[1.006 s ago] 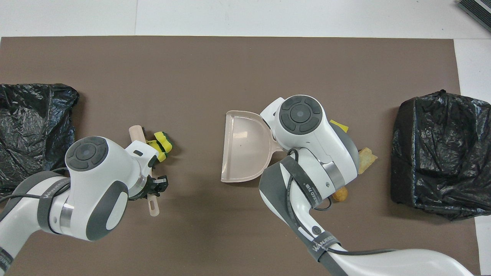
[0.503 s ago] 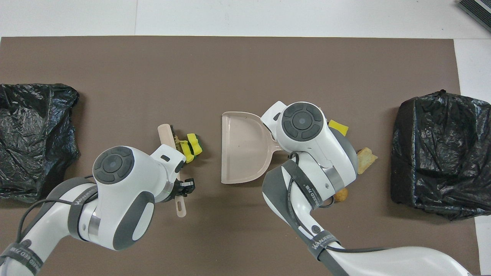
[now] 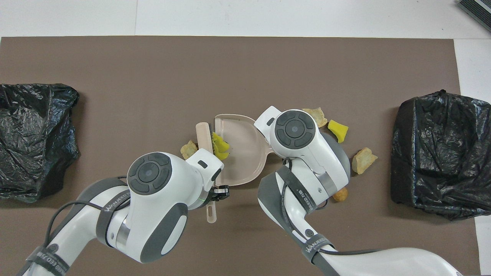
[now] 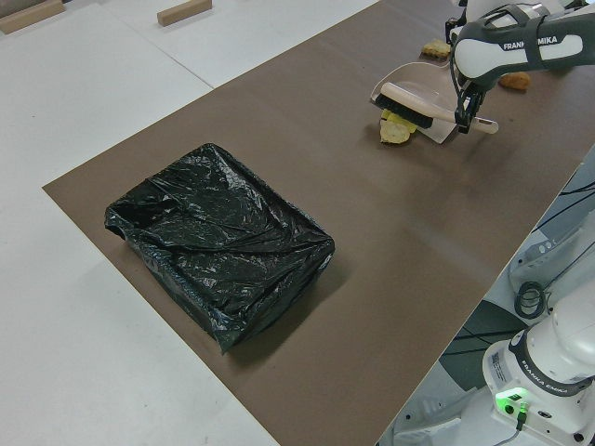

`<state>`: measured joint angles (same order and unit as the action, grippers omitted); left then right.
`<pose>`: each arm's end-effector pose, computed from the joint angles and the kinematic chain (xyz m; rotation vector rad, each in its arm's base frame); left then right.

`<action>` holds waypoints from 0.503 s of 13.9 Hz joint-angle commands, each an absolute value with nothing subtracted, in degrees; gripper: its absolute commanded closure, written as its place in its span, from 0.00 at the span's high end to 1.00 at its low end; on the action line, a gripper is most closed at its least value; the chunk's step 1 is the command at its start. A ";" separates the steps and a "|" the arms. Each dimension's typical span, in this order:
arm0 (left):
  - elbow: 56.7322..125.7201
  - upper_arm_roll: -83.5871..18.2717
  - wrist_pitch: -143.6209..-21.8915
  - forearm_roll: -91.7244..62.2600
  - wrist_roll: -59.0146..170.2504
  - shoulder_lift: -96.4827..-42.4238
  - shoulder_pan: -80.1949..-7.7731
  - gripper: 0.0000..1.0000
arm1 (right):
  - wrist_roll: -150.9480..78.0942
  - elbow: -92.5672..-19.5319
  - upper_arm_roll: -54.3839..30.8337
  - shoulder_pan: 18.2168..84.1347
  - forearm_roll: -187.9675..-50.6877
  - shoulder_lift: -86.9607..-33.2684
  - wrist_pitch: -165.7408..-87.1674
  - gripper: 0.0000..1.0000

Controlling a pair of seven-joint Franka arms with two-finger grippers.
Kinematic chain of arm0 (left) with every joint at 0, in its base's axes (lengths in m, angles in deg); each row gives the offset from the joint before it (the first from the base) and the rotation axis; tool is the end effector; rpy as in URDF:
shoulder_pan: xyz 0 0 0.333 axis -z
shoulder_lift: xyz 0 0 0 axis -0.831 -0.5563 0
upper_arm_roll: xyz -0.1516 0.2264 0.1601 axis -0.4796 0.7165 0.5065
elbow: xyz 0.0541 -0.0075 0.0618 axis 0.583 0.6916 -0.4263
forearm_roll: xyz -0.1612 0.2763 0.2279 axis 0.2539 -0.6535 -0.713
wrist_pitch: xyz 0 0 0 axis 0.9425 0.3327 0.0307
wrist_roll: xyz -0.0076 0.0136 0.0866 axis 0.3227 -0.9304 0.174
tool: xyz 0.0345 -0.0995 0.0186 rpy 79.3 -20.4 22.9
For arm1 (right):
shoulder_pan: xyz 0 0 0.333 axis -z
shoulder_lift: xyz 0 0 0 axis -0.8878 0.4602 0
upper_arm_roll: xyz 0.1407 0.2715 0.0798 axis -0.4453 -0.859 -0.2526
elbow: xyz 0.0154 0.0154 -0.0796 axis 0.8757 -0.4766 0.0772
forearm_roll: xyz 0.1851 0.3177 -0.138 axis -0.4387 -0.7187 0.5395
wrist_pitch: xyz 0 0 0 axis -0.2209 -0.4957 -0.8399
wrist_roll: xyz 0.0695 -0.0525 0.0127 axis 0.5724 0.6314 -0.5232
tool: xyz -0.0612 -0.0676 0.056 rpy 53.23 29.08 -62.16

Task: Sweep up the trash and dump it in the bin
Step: 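Sweep the crumbs into the dustpan with the brush in the left gripper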

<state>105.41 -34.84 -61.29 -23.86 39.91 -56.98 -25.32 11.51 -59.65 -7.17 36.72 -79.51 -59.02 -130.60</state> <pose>0.4123 -0.3201 0.4157 2.9637 0.0742 -0.2847 0.5479 0.2872 0.3607 2.1535 2.1298 -0.0958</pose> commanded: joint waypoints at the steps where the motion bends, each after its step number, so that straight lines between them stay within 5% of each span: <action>1: 100.95 -33.85 -50.15 -25.97 41.78 -55.62 -30.42 0.00 | 12.09 -61.02 -7.56 36.85 -78.81 -59.28 -132.25 0.00; 7: 104.79 -33.85 -51.75 -29.59 57.24 -56.75 -40.46 0.00 | 12.09 -61.19 -7.56 36.85 -78.89 -59.37 -132.25 0.00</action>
